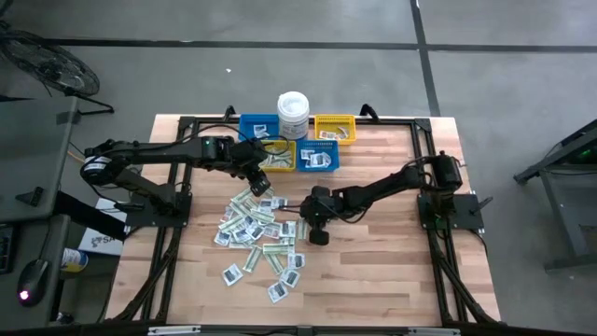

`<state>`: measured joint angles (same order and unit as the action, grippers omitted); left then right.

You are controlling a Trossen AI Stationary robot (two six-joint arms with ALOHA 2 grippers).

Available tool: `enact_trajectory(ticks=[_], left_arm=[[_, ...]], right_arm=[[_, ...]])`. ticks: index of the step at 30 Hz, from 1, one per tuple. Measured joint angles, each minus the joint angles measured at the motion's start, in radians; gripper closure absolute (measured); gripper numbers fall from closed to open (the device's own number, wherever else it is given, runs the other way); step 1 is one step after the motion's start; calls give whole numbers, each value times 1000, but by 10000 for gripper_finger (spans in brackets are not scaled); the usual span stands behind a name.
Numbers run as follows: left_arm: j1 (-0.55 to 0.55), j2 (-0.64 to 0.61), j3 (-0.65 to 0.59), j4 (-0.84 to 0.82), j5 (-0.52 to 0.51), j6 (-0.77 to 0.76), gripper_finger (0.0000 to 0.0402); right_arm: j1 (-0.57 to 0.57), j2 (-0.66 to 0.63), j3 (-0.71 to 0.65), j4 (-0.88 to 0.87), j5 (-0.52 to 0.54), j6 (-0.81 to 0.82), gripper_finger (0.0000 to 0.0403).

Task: Pick & Place First Aid Supplies
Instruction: Put the green bandage pad into the left yellow bin

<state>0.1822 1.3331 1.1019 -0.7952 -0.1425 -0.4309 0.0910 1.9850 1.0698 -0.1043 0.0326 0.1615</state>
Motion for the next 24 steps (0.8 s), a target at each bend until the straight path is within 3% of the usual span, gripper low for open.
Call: enact_trajectory(ticks=[10, 18, 24], left_arm=[[0, 0, 0, 2, 8, -1, 207], [0, 0, 0, 30, 24, -18, 207], [0, 0, 0, 150, 89, -18, 207]], right_arm=[[-17, -75, -9, -50, 42, 74, 402], [-32, -237, -8, -92, 179, 52, 402], [-32, -380, -6, -62, 367, 26, 402]])
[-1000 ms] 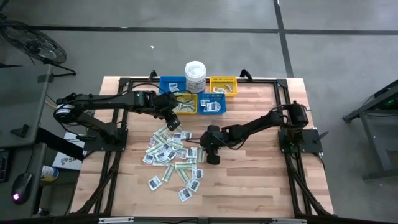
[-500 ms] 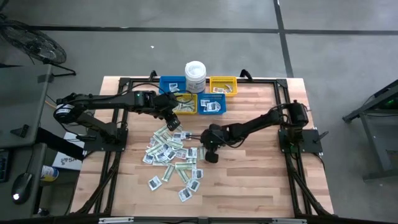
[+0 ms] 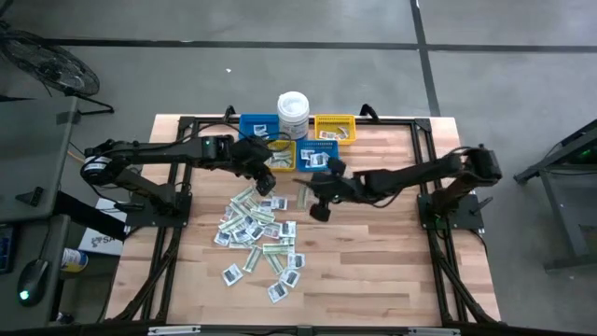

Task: Pick & Place First Aid Supplies
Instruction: Put the green bandage pad into the left yellow bin

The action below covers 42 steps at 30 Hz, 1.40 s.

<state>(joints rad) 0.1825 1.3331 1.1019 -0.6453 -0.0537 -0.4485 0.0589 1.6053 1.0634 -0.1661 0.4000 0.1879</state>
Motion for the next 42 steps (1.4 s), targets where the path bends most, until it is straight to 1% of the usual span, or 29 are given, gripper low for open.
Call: enact_trajectory(ticks=[5, 12, 16, 20, 27, 29, 32, 35, 38, 39, 42], left_arm=[[0, 0, 0, 166, 77, 21, 207], [0, 0, 0, 377, 134, 38, 207], [0, 0, 0, 458, 180, 52, 207], [0, 0, 0, 505, 184, 52, 207], [0, 0, 0, 533, 185, 46, 210], [0, 0, 0, 536, 198, 32, 221], [0, 0, 0, 535, 205, 25, 255], [0, 0, 0, 535, 205, 24, 308], [0, 0, 0, 533, 205, 24, 376], [0, 0, 0, 531, 205, 24, 388], [0, 0, 0, 531, 205, 29, 391]], right_arm=[[-1, -115, 0, 65, 144, -53, 402], [-1, -212, 1, 161, 251, -128, 403], [-13, -230, 1, 165, 243, -152, 403], [-14, -231, 1, 171, 237, -172, 403], [-13, -231, 1, 211, 173, -187, 403], [-13, -231, 1, 227, 164, -193, 403], [-13, -231, 1, 244, 161, -197, 403], [-13, -231, 1, 240, 150, -197, 403], [-13, -231, 1, 238, 142, -197, 403], [-13, -231, 1, 238, 143, -197, 403], [-13, -231, 1, 238, 143, -197, 403]])
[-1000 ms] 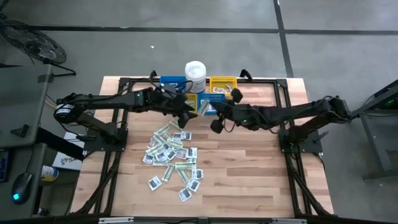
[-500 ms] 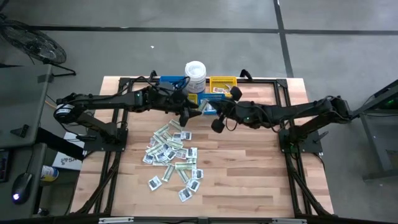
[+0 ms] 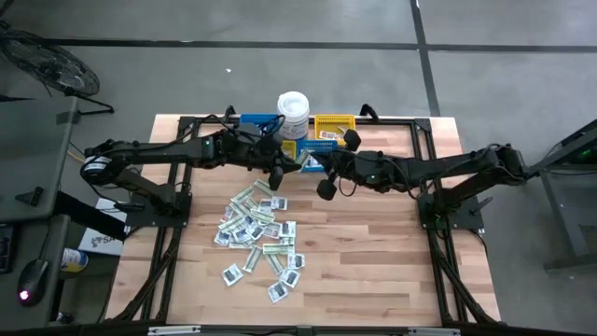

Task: Pick & Place First Aid Supplies
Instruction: Put the green bandage pad into the left yellow bin

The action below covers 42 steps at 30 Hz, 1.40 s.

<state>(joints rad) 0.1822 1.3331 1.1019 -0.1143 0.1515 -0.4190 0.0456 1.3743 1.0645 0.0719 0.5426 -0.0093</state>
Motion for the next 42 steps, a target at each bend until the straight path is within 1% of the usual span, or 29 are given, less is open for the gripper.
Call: enact_trajectory(ticks=[5, 8, 12, 16, 19, 22, 25, 28, 31, 37, 40, 42], left_arm=[[0, 0, 0, 0, 12, 6, 399], [0, 0, 0, 0, 15, 20, 400], [0, 0, 0, -14, 6, 23, 400], [0, 0, 0, -71, -29, 32, 400], [1, 0, 0, -170, -89, 47, 401], [21, 0, 0, -301, -166, 88, 401], [61, 10, 0, -422, -216, 116, 401], [110, 33, 0, -485, -226, 191, 401], [152, 65, 0, -483, -235, 294, 401], [213, 142, 0, -494, -327, 452, 401], [233, 183, 0, -495, -389, 496, 401], [248, 203, 0, -484, -398, 529, 401]], right_arm=[[0, 0, 0, -3, 1, 0, 399], [0, 0, 0, 0, -15, -20, 383], [0, -6, 0, 0, -37, -15, 337], [-8, -32, 0, 1, -25, 23, 280], [-21, -72, 0, -6, 10, 49, 246], [-38, -114, 1, -29, 31, 77, 224], [-54, -149, 1, -61, 34, 89, 214], [-61, -169, 1, -92, 35, 82, 213], [-66, -174, 1, -119, 34, 81, 213], [-66, -174, 1, -176, 36, 112, 212], [-66, -174, 1, -192, 36, 141, 212], [-66, -174, 1, -193, 37, 141, 212]])
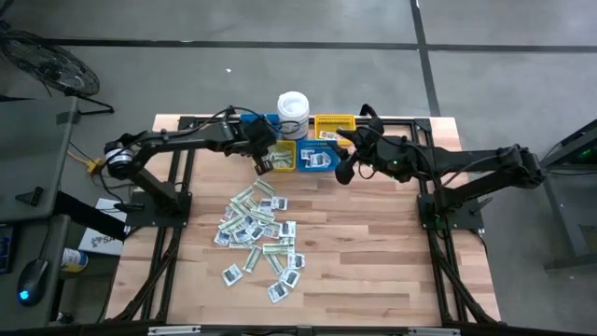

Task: Pick & Place First Aid Supplies
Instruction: Put the green bandage pad into the left yellow bin

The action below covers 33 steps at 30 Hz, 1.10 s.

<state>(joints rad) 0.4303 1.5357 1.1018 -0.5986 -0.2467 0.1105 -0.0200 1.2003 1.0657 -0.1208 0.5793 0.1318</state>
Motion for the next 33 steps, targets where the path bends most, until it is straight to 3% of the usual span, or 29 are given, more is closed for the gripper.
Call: enact_trajectory(ticks=[9, 16, 20, 26, 33], left_arm=[[15, 102, 0, -7, 33, 125, 401], [15, 113, 0, -6, 33, 172, 385], [15, 113, 0, -3, 35, 213, 349], [15, 112, 1, -8, 28, 235, 264], [15, 112, 90, -137, -27, 281, 199]], right_arm=[[0, 0, 0, -4, 17, 32, 212], [0, 0, 0, -10, 16, 96, 212], [1, 0, 0, -21, 7, 97, 212], [1, 0, 0, -24, -35, 128, 212], [1, 0, 0, -42, -84, 186, 212]])
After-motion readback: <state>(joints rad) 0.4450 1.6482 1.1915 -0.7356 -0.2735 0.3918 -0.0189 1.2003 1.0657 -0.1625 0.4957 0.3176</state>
